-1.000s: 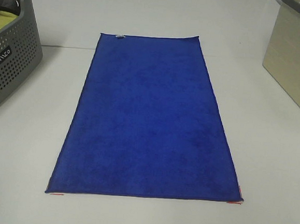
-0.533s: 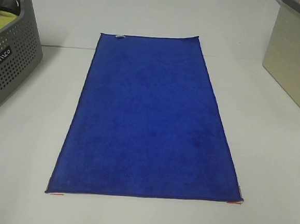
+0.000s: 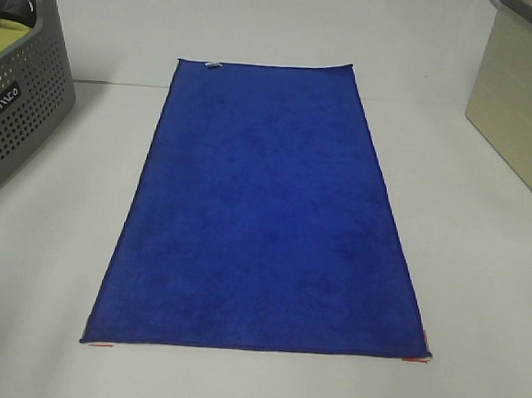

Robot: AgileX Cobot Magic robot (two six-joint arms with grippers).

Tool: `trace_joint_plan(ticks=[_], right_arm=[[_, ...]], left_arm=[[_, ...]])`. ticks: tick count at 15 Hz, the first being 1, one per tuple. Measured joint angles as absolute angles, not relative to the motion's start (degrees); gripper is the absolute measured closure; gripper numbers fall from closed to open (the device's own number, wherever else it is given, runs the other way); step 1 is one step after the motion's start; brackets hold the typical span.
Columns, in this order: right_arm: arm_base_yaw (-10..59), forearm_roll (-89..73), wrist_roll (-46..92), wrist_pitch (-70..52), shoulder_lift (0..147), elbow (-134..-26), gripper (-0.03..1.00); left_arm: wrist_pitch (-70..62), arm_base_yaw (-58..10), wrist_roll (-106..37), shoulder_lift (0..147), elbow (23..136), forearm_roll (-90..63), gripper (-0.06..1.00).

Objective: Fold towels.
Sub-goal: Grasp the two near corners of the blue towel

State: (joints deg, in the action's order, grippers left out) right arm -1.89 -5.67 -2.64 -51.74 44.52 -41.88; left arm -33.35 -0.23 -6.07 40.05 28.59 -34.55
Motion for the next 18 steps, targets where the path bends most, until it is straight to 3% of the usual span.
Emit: trace_joint_plan(ticks=[10,14,18], right_arm=[[-1.9,-32.9,19.8,-44.2,81.8,-42.8,0.10],[-1.9,-40.9,28.0,-43.0,91.3,-42.8,0.10],[-1.9,-43.9,31.1,-42.1,97.9,-42.8,0.10]], left_arm=[[-33.2,-0.4,-54.4,89.7,28.6,-81.6,0.37],[-36.8,-0.4,-68.8,100.4,28.5,-94.3,0.37],[-37.4,-0.4,-73.5,105.2,28.5,-96.7,0.37]])
